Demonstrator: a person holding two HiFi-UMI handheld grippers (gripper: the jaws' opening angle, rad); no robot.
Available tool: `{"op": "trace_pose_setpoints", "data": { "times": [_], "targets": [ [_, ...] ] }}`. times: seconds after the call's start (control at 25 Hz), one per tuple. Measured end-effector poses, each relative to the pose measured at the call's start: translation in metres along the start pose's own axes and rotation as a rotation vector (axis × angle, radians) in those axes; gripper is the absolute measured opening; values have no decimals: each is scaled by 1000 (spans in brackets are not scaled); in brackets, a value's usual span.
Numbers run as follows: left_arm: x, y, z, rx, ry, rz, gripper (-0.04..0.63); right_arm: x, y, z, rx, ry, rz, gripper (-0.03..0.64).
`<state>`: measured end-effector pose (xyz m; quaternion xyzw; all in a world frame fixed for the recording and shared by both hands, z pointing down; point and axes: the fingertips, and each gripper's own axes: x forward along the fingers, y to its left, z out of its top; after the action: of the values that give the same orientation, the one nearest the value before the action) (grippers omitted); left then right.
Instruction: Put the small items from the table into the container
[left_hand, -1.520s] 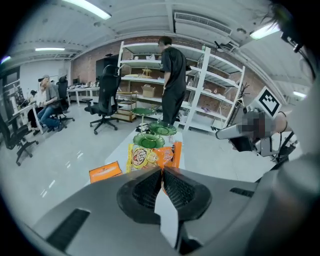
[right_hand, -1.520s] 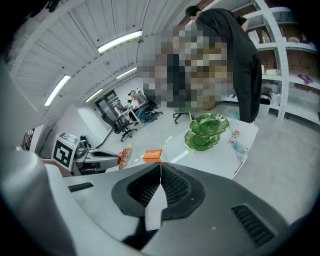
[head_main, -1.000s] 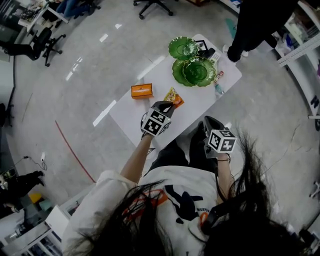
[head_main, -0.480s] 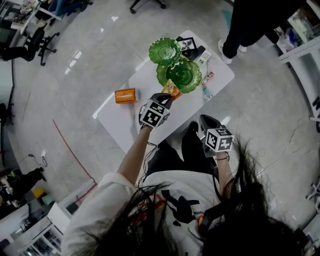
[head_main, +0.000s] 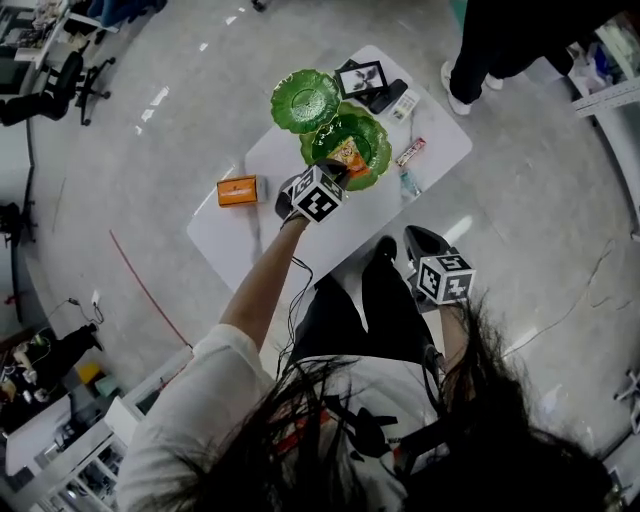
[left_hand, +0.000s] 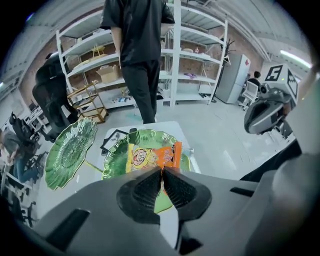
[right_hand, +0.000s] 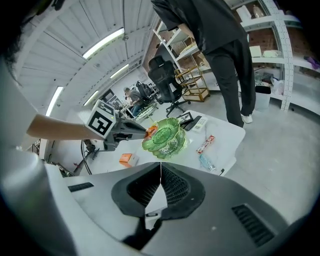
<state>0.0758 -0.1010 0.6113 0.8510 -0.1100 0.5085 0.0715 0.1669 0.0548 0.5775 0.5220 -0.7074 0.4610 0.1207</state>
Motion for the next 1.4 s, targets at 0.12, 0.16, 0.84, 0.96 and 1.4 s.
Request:
{"op": "trace_pose_setpoints", "data": {
  "times": [0.12, 0.16, 0.84, 0.96, 1.4],
  "targets": [
    [17, 10, -1, 0, 44, 4, 23, -7, -11, -5, 16, 7, -4, 15],
    [20, 13, -1, -1, 53, 5, 23, -9, -15, -7, 25, 8, -9, 15],
    [32, 23, 9, -57, 33, 53, 147, -25, -34, -11, 67, 4, -18, 15],
    [17, 19, 15, -65, -9, 58, 150, -25, -26, -5, 63, -1, -12, 15],
    [-102, 4, 42, -248, -361, 101, 150, -22, 27, 23, 17, -46, 17, 15]
  ]
}}
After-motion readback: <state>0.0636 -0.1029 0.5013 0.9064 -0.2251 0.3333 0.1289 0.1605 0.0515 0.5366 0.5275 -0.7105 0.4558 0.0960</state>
